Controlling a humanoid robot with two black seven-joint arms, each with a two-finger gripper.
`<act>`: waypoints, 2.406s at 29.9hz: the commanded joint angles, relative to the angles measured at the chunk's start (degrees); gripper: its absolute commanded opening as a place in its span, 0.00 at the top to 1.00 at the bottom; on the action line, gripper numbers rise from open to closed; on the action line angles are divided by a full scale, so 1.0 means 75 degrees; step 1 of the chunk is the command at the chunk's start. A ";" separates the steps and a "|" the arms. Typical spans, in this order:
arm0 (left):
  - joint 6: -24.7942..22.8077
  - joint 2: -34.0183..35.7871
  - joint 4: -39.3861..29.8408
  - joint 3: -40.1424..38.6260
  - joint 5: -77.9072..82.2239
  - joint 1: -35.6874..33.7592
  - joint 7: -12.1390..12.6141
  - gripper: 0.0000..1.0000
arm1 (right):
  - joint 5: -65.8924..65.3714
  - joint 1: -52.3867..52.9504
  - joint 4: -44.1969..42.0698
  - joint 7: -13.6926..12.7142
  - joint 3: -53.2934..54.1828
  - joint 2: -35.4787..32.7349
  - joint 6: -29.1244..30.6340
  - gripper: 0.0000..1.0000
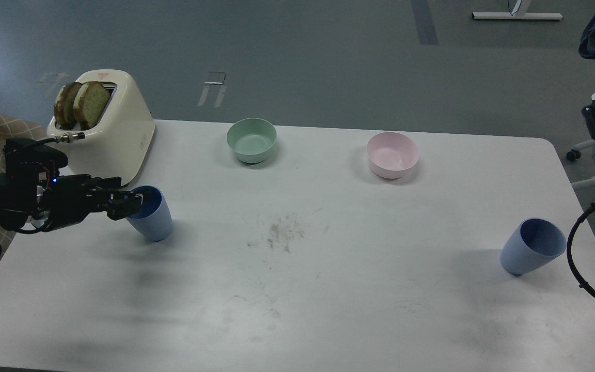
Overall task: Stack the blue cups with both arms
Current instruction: 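Reach the left gripper to the blue cup near the toaster and grasp it, then carry the blue cup with the left gripper to the table center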
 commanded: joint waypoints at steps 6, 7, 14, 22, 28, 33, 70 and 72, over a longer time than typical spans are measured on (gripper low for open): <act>0.0005 -0.0123 0.0435 0.0091 0.0008 0.0007 -0.0371 1.00 | -0.0001 -0.0037 -0.0004 0.0000 -0.0007 0.0000 0.0000 0.00; 0.0005 -0.0111 0.0435 0.0091 -0.0004 0.0007 -0.0371 1.00 | -0.0001 -0.0060 -0.0004 0.0000 -0.0007 0.0012 0.0000 0.00; -0.0030 -0.0100 0.0167 0.0056 -0.0004 -0.0145 -0.0394 1.00 | -0.0001 -0.0107 0.0008 0.0011 -0.0007 0.0024 0.0000 0.00; -0.0998 -0.0122 -0.0958 0.0103 0.0077 -0.1712 -0.0371 1.00 | -0.0001 -0.0119 0.0020 0.0011 0.0004 0.0000 0.0000 0.00; -0.0998 -0.1422 -0.1101 0.1610 0.0241 -0.3435 -0.0301 1.00 | -0.0001 -0.0119 0.0102 0.0011 0.0039 0.0000 0.0000 0.00; -0.0998 -0.2276 -0.0901 0.2702 0.0324 -0.4082 -0.0150 1.00 | -0.0001 -0.0224 0.0137 0.0011 0.0098 -0.0012 0.0000 0.00; -0.0998 -0.4306 0.0529 0.4099 0.0828 -0.4715 0.0355 0.27 | -0.0001 -0.0658 0.0301 0.0023 0.0262 -0.0070 0.0000 0.00; -0.0998 -0.4271 0.0517 0.3982 0.0466 -0.4786 0.0344 0.19 | -0.0001 -0.0658 0.0324 0.0023 0.0274 -0.0082 0.0000 0.00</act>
